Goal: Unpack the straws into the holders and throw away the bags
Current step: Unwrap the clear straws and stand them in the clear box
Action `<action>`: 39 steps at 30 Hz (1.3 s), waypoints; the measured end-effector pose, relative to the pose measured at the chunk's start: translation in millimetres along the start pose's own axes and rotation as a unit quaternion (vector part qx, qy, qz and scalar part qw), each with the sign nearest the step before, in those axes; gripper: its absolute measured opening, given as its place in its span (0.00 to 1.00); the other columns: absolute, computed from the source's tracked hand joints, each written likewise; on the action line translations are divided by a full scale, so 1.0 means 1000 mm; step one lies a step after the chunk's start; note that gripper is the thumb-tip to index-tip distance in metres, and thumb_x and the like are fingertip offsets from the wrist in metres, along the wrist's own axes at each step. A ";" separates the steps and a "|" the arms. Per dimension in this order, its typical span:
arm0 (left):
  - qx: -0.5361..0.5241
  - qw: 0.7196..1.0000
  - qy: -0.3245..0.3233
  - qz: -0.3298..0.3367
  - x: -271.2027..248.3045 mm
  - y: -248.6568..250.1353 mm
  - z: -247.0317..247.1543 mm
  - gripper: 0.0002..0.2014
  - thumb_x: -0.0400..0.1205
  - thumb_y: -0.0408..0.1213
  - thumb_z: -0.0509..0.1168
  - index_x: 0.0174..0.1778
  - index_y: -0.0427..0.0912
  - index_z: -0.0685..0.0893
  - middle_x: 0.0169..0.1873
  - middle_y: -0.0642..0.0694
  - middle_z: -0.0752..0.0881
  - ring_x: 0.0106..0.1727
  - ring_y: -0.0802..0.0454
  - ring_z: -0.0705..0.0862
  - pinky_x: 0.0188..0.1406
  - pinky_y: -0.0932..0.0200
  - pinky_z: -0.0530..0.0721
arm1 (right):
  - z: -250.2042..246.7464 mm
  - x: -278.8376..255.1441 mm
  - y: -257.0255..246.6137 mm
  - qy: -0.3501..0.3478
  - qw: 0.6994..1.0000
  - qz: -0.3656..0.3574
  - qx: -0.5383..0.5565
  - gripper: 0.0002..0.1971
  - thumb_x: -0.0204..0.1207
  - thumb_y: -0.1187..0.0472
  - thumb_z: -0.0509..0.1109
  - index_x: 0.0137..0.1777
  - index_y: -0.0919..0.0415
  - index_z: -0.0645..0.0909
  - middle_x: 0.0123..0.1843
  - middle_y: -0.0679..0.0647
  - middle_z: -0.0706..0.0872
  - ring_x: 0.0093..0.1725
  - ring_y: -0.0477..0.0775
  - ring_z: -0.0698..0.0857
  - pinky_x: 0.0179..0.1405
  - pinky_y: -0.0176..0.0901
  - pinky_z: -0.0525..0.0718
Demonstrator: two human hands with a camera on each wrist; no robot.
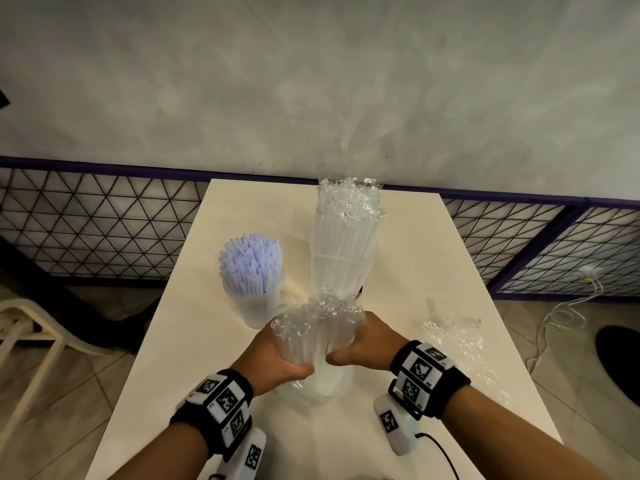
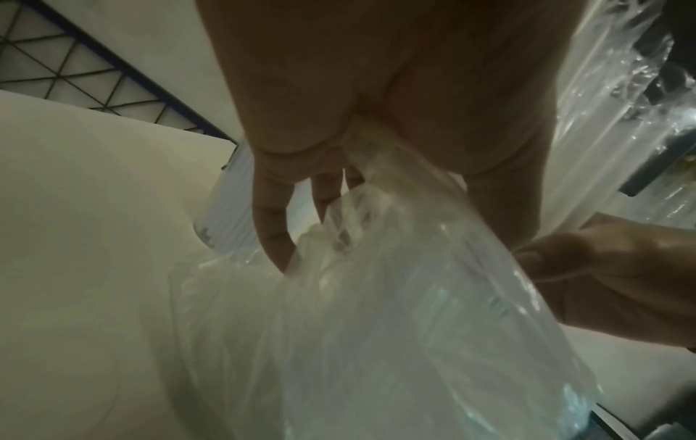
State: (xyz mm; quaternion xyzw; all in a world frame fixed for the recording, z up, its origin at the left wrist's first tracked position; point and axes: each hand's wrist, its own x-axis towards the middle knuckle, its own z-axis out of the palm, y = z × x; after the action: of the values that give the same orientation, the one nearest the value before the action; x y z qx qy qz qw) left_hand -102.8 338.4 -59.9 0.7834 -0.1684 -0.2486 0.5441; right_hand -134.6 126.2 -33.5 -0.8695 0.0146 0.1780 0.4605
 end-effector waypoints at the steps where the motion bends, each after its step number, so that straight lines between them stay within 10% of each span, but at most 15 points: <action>1: -0.005 1.000 -0.004 0.006 0.001 0.002 0.001 0.31 0.64 0.34 0.80 0.63 0.54 0.79 0.52 0.55 0.89 0.54 0.65 0.86 0.49 0.73 0.80 | 0.001 0.001 -0.003 0.007 1.000 -0.005 -0.003 0.21 0.64 0.62 0.82 0.54 0.45 0.82 0.44 0.39 0.88 0.44 0.36 0.87 0.44 0.31 0.81; 14: -0.037 0.996 0.077 -0.014 0.012 -0.013 0.006 0.27 0.61 0.42 0.81 0.55 0.54 0.83 0.45 0.54 0.91 0.47 0.64 0.88 0.45 0.66 0.82 | 0.011 0.010 -0.021 0.060 0.994 -0.073 -0.055 0.26 0.66 0.64 0.79 0.65 0.57 0.82 0.52 0.46 0.89 0.47 0.41 0.86 0.45 0.24 0.79; 24: -0.087 0.994 0.067 0.022 0.019 -0.012 0.012 0.28 0.60 0.42 0.82 0.56 0.48 0.85 0.49 0.49 0.91 0.52 0.55 0.90 0.52 0.59 0.85 | 0.012 0.012 -0.021 0.084 0.992 -0.089 -0.029 0.15 0.64 0.68 0.78 0.50 0.55 0.86 0.39 0.35 0.85 0.41 0.29 0.84 0.39 0.22 0.76; 39: -0.075 0.994 0.074 0.026 0.020 -0.015 0.010 0.23 0.59 0.42 0.79 0.52 0.49 0.86 0.45 0.47 0.91 0.49 0.53 0.90 0.53 0.49 0.88 | 0.023 0.014 -0.013 0.108 0.990 -0.043 0.078 0.31 0.56 0.61 0.81 0.62 0.49 0.79 0.53 0.49 0.89 0.53 0.49 0.90 0.54 0.56 0.89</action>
State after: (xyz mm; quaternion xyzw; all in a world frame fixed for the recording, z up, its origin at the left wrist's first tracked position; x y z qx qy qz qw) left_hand -92.0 325.0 -81.3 0.7522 -0.1285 -0.1878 0.6184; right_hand -125.8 153.6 -39.5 -0.8450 0.0406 0.0617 0.5297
